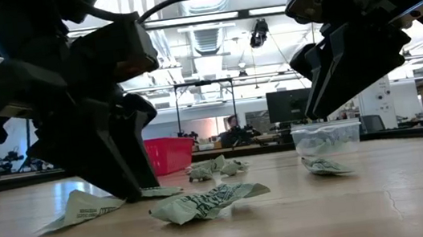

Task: Pick and place items into bin
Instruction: Put the stevia packet into the red bin

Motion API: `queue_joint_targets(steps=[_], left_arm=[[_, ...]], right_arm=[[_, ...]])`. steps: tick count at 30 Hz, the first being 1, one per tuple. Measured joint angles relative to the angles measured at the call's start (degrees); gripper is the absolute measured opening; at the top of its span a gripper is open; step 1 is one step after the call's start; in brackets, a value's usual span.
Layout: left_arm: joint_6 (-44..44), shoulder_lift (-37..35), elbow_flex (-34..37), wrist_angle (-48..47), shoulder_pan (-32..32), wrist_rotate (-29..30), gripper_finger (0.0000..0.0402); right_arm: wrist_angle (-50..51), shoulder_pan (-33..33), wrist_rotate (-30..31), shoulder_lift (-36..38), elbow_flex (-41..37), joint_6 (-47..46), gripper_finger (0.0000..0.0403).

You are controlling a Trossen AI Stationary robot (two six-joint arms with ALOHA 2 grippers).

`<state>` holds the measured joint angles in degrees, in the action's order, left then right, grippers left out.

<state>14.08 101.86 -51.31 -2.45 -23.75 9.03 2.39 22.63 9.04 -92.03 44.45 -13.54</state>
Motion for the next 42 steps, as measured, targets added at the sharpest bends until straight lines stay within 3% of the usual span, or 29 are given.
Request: queue_joint_targets(steps=[16,23,29,37,42], left_arm=[[-4.6,0.0,-0.1,-1.0,-0.1,1.9,0.0013],[-8.8,-1.5,-0.2,-2.1,0.0,6.3,0.0004],[-10.0,-7.2,-0.2,-8.0,0.1,14.4,0.0004],[-10.2,-17.3,0.4,-16.7,1.6,35.8,0.0003],[-11.5,-21.3,1.1,-16.6,6.5,38.4,0.0003]], right_arm=[[0.0,0.0,0.0,0.0,0.0,0.0,0.0057],[0.0,0.0,0.0,0.0,0.0,0.0,0.0057],[0.0,0.0,0.0,0.0,0.0,0.0,0.0057],[-0.3,0.0,0.0,0.0,0.0,0.0,0.0057],[-0.9,0.0,0.0,0.0,0.0,0.2,0.0057]])
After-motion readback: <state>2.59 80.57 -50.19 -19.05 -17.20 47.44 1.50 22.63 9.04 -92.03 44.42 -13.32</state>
